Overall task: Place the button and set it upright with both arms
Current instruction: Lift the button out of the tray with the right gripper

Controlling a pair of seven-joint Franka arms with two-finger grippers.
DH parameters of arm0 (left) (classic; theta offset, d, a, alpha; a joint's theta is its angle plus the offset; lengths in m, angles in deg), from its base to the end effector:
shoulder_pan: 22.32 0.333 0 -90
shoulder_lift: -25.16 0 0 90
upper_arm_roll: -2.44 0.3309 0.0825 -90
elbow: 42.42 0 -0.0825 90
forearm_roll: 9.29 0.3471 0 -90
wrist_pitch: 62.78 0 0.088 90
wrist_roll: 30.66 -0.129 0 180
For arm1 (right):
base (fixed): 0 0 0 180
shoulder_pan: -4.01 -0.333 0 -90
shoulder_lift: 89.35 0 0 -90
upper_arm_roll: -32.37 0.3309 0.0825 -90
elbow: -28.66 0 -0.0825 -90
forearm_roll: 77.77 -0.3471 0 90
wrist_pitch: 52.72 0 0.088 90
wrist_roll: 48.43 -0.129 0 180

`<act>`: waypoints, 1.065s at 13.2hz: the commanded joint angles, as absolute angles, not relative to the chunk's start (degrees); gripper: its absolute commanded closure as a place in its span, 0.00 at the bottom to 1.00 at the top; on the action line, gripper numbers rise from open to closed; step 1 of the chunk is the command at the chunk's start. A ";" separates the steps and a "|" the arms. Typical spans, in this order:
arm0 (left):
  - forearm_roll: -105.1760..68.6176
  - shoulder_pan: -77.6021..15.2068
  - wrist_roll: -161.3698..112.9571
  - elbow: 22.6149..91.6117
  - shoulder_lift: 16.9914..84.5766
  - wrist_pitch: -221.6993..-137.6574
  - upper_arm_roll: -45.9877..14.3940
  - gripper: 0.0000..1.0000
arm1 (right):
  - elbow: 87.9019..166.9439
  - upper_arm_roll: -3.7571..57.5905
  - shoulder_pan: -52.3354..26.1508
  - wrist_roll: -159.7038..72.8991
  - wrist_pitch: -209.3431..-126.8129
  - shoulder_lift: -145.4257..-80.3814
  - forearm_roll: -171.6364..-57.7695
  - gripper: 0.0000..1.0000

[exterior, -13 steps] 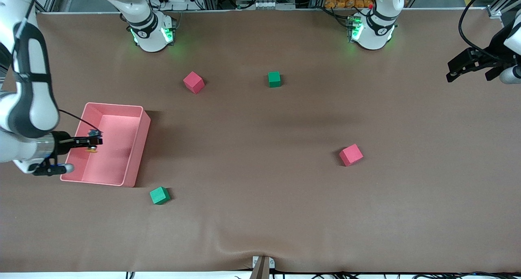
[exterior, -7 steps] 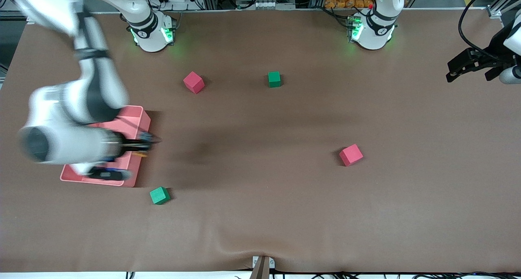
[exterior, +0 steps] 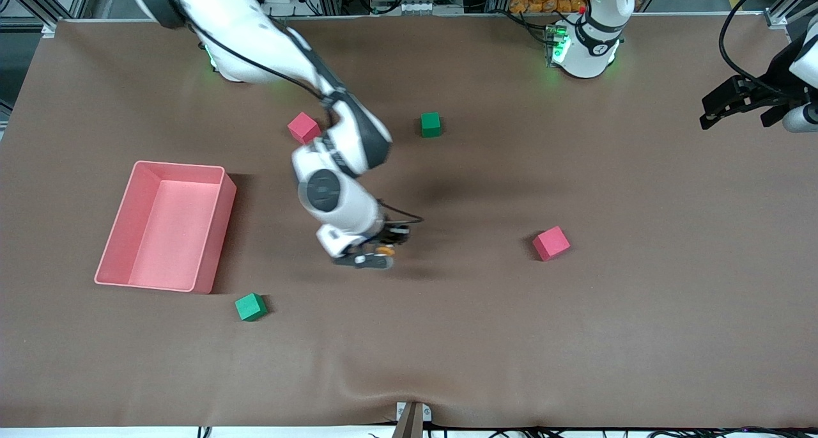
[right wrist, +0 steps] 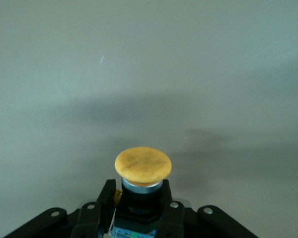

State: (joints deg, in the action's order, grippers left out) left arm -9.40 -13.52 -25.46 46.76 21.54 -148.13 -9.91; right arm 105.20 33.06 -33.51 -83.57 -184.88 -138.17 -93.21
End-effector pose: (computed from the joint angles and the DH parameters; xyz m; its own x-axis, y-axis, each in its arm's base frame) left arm 0.4879 -0.0346 0.6475 0.9996 0.0291 -0.0041 0.0291 -0.9995 -0.0120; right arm 0.5749 0.4622 0.2387 0.9922 -0.1142 -0.0506 -0.1231 -0.9628 -0.2406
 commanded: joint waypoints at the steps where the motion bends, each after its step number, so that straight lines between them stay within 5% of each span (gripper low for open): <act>1: -10.61 -13.27 -27.05 46.79 21.12 -148.12 -10.04 0.00 | 98.54 32.54 -37.46 -85.87 -184.47 -144.10 -94.03 1.00; 5: -10.61 -13.18 -27.05 46.79 21.21 -148.12 -10.13 0.00 | 98.80 32.37 -40.64 -85.96 -184.21 -145.51 -93.06 1.00; 6: -10.61 -13.18 -26.97 46.79 21.21 -148.12 -10.13 0.00 | 98.89 32.37 -40.64 -85.96 -184.21 -145.60 -93.06 0.87; 7: -10.69 -13.27 -26.79 46.79 21.29 -148.12 -10.13 0.00 | 98.89 32.28 -40.64 -85.96 -184.29 -145.51 -92.71 0.01; 11: -10.69 -13.97 -26.00 46.87 22.26 -148.03 -10.39 0.00 | 98.45 32.10 -38.80 -86.40 -183.42 -143.50 -92.45 0.00; 14: -10.69 -14.15 -25.82 47.05 23.75 -148.03 -12.84 0.00 | 94.26 32.36 -33.02 -86.31 -168.36 -139.02 -92.71 0.00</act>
State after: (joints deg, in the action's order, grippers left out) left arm -9.47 -14.06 -25.46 47.11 22.87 -148.11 -11.59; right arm 97.32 31.15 -37.66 -85.54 -177.89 -142.58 -93.05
